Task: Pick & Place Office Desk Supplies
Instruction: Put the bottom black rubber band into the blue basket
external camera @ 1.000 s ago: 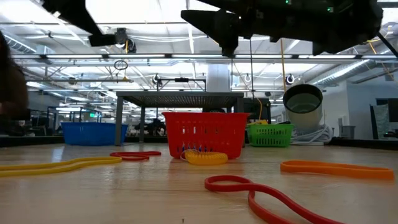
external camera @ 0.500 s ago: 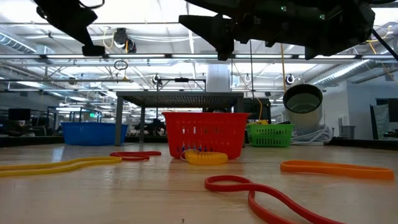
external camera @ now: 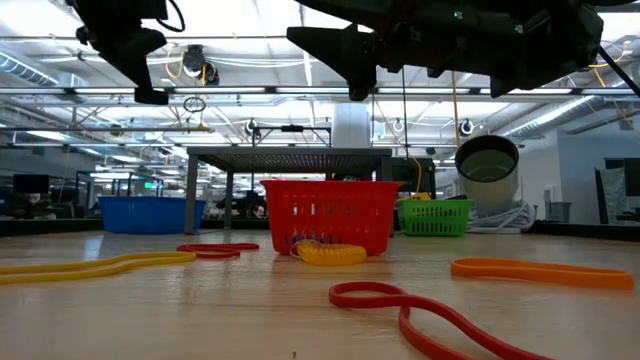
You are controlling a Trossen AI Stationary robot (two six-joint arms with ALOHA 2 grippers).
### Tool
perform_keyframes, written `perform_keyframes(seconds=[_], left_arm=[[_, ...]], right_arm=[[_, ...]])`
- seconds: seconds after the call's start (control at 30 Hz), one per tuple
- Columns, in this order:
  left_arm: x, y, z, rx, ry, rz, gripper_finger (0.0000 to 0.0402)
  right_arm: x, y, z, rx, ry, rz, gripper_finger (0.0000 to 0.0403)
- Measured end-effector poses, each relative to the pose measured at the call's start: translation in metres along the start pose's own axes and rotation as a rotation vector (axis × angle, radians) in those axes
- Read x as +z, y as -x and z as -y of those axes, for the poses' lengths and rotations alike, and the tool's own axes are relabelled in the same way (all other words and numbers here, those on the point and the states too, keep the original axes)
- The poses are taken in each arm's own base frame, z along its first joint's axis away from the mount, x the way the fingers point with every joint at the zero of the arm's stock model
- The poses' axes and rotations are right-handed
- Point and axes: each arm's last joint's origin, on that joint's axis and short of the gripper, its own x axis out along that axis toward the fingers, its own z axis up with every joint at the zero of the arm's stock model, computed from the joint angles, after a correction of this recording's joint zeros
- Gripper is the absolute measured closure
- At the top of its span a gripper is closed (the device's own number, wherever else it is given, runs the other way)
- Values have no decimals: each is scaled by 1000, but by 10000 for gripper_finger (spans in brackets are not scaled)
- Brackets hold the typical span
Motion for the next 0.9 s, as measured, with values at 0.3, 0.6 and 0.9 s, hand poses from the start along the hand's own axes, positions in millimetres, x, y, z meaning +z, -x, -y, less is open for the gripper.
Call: perform_keyframes(seconds=[0.3,0.6,0.9], left_arm=[[10,-34,-17,-81,13,-125,401],[-14,-90,-14,-134,37,-178,391],[-27,-106,-20,-94,112,-223,346]], right_arm=[[-3,0,0,-6,0,-29,190],[-5,0,1,-12,0,-57,190],[-8,0,2,-20,3,-80,190]])
